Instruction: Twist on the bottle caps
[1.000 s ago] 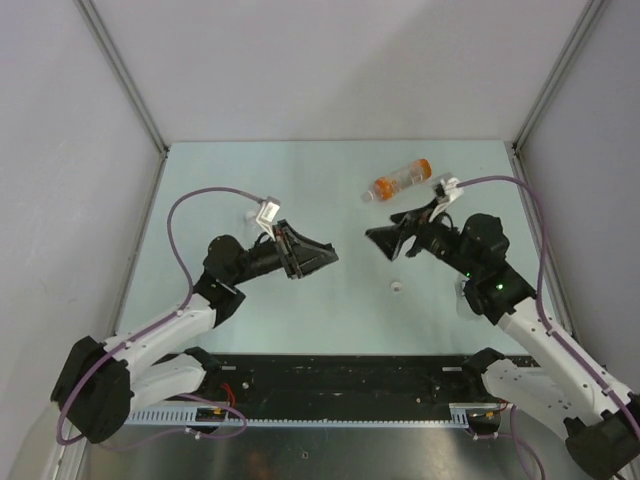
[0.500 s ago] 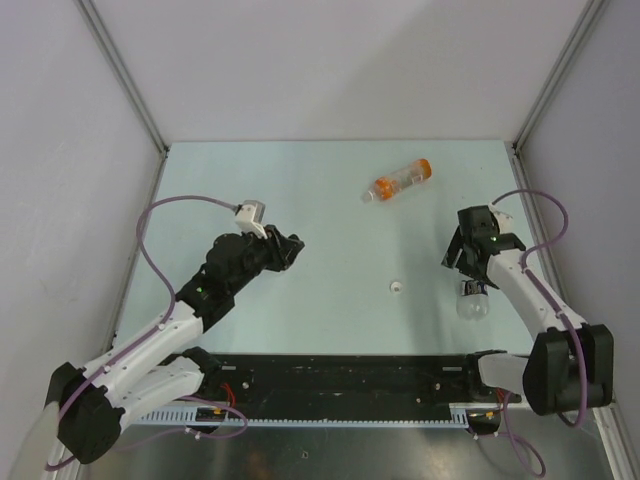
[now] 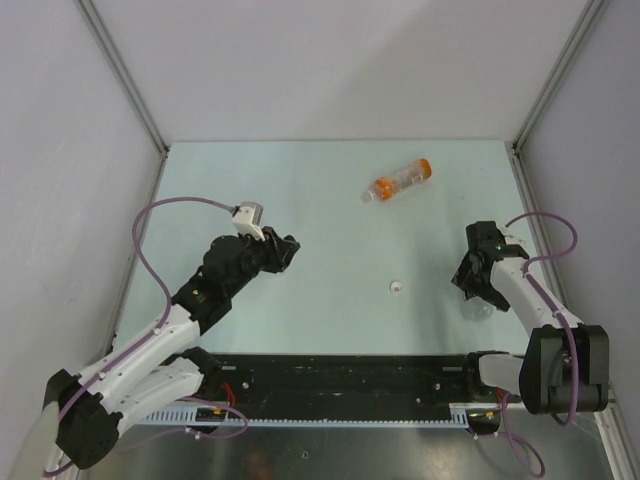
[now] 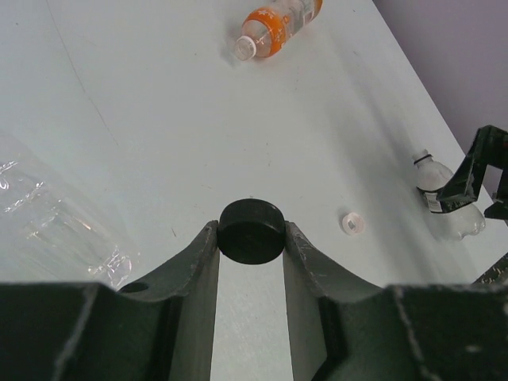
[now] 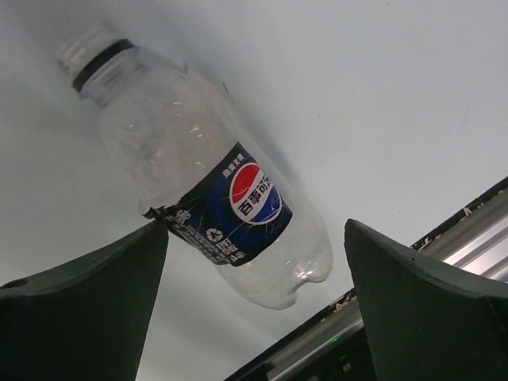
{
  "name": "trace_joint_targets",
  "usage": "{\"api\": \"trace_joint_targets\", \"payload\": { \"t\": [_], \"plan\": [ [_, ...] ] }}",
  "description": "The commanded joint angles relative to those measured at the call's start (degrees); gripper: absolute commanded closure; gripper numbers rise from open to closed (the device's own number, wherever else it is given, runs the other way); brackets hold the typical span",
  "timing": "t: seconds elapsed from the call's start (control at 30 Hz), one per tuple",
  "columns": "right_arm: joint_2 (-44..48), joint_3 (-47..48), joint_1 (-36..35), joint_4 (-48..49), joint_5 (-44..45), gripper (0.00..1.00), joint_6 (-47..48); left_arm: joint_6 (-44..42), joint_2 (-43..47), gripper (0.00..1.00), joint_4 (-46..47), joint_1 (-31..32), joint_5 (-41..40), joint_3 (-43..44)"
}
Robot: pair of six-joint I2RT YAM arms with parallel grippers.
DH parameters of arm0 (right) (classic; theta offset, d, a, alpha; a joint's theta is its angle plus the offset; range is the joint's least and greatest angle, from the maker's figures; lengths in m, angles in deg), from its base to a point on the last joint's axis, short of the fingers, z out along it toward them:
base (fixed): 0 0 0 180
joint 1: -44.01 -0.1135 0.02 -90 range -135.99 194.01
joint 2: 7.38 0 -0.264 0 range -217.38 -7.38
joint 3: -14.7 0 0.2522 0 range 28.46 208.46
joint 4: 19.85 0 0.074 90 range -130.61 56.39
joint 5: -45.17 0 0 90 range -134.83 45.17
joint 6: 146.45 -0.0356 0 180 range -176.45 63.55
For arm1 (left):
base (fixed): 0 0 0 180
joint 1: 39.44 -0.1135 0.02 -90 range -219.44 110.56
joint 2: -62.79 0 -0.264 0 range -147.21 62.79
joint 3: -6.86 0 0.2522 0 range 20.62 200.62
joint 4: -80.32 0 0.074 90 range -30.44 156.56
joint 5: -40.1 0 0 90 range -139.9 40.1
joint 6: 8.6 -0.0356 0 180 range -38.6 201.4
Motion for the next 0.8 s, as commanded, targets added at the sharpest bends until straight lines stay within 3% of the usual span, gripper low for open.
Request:
{"api": "trace_joint_targets", "payload": {
  "t": [0.0, 0.37, 0.57, 0.77],
  "plan": [
    [1.68, -2.08, 0.15, 3.02, -1.35, 0.05, -2.60, -1.97, 1.39, 0.87, 0.93, -0.22, 0.45, 1.46],
    [2.75, -6.91, -2.74, 13.75, -9.01, 0.20, 0.38, -1.52, 1.18, 0.87, 1.53, -0.24, 3.82, 1.55],
    [3.25, -7.08, -4.58, 15.31, -6.20, 0.31, -0.29, -1.30, 1.36, 0.88, 1.52, -0.22, 4.23, 1.63],
    [0.69, -7.15, -3.16, 14.85, -2.87, 0.32, -3.24, -1.07, 1.97, 0.89, 1.48, -0.25, 4.32, 1.49]
  ]
}}
